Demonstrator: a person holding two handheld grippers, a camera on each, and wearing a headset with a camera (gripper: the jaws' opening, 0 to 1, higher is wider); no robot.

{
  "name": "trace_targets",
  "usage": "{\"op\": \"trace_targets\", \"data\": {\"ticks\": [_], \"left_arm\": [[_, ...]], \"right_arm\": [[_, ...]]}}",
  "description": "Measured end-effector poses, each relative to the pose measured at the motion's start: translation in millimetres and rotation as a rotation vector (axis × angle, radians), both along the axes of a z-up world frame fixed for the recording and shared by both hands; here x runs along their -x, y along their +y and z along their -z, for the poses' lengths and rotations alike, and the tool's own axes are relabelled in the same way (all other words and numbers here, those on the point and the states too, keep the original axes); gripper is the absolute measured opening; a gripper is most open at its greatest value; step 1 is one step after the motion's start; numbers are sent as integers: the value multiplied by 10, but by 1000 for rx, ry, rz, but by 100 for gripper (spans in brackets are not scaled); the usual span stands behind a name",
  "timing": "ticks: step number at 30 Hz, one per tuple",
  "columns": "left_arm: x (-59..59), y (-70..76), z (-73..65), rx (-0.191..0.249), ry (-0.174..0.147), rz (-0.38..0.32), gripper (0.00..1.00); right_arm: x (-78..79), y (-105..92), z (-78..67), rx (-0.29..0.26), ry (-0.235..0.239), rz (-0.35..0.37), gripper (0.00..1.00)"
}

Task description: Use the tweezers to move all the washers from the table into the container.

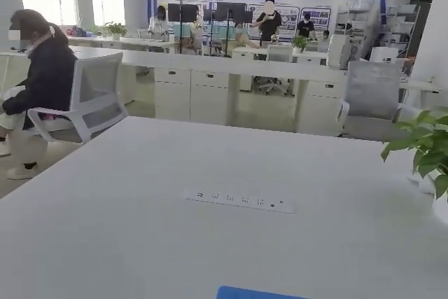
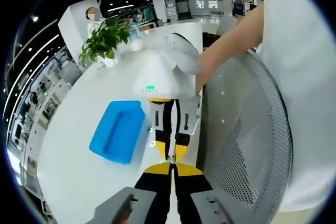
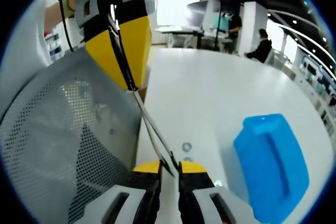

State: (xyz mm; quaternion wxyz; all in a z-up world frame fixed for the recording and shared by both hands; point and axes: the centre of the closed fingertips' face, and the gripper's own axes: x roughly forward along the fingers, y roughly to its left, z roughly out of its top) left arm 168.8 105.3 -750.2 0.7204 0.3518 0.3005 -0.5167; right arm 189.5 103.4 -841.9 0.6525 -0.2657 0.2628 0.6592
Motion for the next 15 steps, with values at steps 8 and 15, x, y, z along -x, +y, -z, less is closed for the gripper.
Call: {"op": "trace_targets", "data": {"ticks": [8, 15], "left_arm": [[-105, 55, -43, -70, -2, 37, 0], [-171, 64, -38, -110, 29, 104, 0]], "right_arm": [[-77, 108, -28, -37, 22, 27, 9], [-61, 132, 11, -38, 40, 28, 8]]}}
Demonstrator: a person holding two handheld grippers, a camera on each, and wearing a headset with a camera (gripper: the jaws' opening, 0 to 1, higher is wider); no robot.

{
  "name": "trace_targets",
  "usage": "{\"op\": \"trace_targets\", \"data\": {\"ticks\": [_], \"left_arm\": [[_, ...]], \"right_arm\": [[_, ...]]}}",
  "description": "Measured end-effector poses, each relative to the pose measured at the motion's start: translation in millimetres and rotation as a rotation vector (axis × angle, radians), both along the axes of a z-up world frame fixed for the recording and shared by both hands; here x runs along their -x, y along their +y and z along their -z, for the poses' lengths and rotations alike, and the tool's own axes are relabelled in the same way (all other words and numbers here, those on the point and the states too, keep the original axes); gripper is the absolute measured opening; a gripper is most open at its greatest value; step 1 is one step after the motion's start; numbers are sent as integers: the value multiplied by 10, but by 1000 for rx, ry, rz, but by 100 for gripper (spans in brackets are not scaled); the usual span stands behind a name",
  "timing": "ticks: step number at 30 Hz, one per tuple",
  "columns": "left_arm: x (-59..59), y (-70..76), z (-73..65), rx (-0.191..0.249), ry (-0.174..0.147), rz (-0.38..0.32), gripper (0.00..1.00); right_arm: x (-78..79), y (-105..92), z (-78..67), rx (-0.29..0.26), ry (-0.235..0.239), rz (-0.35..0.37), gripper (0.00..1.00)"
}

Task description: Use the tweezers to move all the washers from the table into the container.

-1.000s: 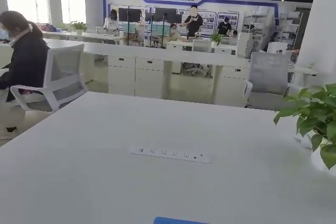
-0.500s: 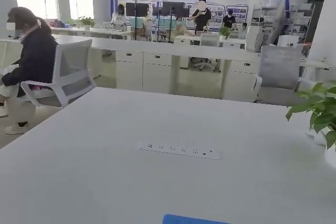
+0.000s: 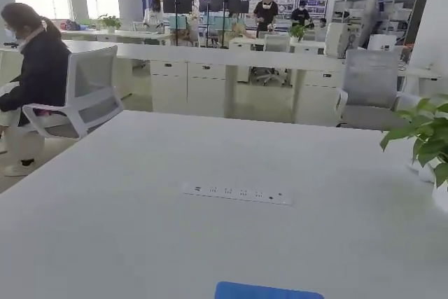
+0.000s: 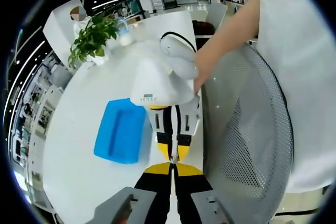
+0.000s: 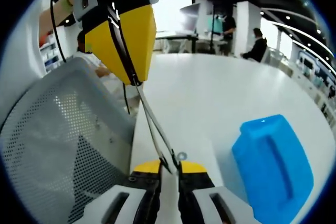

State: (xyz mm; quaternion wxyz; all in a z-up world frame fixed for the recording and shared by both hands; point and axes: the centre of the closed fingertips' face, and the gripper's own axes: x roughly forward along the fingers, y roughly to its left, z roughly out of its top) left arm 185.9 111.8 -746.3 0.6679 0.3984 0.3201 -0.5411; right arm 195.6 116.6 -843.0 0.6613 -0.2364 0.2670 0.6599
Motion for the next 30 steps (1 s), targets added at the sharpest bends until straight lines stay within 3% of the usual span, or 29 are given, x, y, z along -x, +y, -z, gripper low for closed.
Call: {"op": "trace_targets", "data": {"ticks": [5, 9, 14, 21, 23, 30], "left_arm": [[-49, -4, 15, -30, 0, 45, 0], [-57, 6, 80, -65, 8, 78, 0], [-101, -29, 65, -50, 36, 81, 0], [-175, -85, 93, -29, 108, 86, 0], [-189, -138, 90, 11, 142, 69, 0], [-230, -174, 118, 43, 178, 51, 0]], "right_arm": [[-49, -7, 10, 0, 3, 16, 8], [-51, 16, 5, -10, 47, 23, 12], [-25, 30, -28, -16, 68, 7, 14], [-22, 90, -278, -43, 39, -13, 15], [-53, 89, -294, -39, 31, -3, 12], [-83, 67, -230, -12, 36, 18, 5]]}}
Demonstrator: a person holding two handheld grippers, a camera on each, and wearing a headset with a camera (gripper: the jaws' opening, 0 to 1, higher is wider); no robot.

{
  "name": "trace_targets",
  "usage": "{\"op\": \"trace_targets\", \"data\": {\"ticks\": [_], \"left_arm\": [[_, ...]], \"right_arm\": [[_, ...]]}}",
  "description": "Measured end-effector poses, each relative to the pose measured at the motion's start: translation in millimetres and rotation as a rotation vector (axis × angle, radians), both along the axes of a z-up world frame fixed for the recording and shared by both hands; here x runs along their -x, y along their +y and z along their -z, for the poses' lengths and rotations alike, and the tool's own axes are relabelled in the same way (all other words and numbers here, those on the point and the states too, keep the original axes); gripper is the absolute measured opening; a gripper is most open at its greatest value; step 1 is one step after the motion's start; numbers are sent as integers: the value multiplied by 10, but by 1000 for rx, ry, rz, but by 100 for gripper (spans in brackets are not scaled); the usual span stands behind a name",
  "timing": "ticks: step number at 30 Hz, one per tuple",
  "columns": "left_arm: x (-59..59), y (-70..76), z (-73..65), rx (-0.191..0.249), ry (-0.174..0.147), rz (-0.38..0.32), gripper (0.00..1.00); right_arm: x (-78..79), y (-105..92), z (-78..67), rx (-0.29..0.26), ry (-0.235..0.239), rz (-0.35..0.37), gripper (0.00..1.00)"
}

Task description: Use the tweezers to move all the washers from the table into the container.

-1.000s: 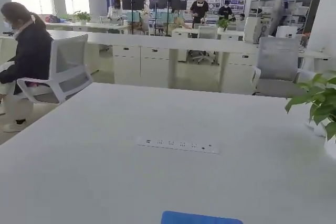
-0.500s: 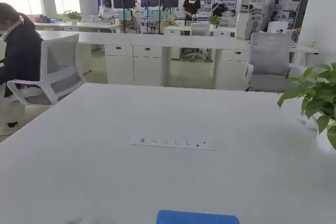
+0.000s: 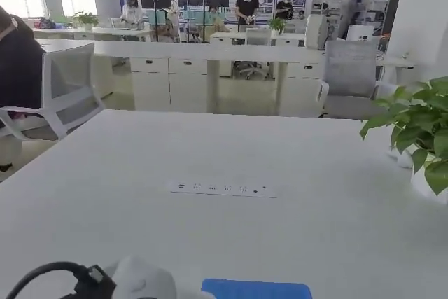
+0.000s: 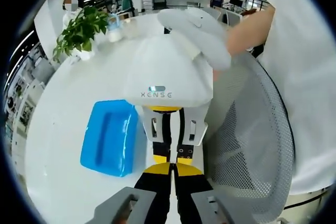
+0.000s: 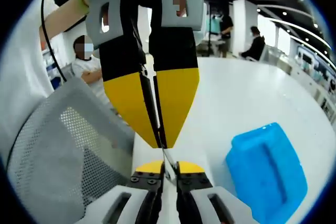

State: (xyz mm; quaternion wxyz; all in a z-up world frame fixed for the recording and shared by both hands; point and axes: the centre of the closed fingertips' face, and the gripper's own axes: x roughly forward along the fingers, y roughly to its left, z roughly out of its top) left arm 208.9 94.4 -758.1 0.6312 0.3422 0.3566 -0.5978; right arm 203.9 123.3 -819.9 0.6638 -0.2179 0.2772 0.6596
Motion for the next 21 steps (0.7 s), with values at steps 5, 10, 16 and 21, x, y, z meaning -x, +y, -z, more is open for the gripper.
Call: {"op": "trace_targets", "data": {"ticks": [5, 10, 16, 21], "left_arm": [[-46, 15, -18, 51, -12, -34, 0], [-40, 33, -120, 105, -26, -47, 0], [62, 15, -101, 108, -21, -7, 6], [106, -3, -64, 92, -24, 21, 0]], "right_arm": [[-34, -4, -1, -6, 8, 34, 5], [-32, -5, 1, -8, -1, 58, 5], [-24, 3, -2, -17, -17, 96, 5], [11, 9, -4, -26, -11, 111, 6]]}}
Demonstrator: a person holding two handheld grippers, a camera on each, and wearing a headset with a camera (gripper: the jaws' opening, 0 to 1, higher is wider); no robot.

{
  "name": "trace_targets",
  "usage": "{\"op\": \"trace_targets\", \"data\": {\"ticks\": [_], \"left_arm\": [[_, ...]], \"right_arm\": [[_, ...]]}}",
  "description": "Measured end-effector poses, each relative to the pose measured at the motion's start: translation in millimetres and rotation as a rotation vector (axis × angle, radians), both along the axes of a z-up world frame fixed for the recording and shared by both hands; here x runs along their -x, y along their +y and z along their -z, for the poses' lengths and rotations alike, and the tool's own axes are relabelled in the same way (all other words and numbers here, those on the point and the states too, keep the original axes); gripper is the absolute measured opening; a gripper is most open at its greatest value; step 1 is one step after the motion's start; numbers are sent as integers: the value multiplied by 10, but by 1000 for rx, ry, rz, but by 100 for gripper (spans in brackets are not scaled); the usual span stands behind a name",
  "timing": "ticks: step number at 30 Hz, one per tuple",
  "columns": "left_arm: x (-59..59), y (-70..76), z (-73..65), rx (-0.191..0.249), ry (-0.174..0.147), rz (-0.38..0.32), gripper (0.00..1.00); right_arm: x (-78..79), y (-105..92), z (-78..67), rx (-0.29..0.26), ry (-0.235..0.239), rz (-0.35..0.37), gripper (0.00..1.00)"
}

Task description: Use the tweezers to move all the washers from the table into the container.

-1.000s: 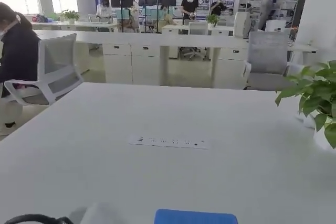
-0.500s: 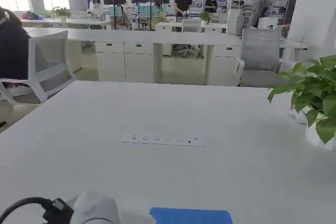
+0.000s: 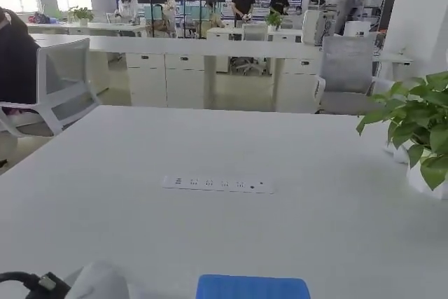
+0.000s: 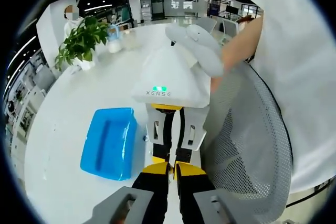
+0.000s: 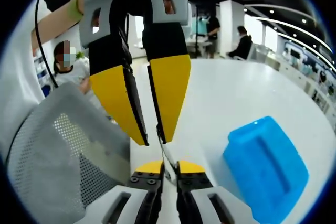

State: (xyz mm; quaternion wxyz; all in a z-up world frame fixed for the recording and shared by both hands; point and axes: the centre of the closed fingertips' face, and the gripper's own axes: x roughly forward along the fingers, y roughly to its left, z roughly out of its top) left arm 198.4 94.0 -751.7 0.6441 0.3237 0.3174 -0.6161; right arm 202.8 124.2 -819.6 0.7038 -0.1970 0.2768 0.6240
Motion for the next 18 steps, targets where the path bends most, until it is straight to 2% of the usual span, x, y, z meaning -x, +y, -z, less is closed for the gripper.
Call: {"op": "trace_targets", "data": {"ticks": [1, 2, 4, 10, 15, 18], "left_arm": [[-12, 4, 4, -2, -7, 0, 0], [-8, 13, 14, -6, 8, -7, 0], [-3, 16, 18, -1, 27, -13, 0], [-18, 20, 19, 9, 68, -34, 0], [-80, 10, 26, 4, 68, -43, 0], [-91, 18, 64, -29, 67, -28, 0]], "right_arm": [[16, 6, 1, -2, 2, -2, 6], [6, 9, 1, -1, -10, 4, 6], [7, -2, 20, 11, -4, 6, 6], [9, 9, 19, 4, 9, 11, 7], [-39, 12, 19, -1, 40, 39, 7], [-38, 18, 21, 1, 47, 36, 7]]}}
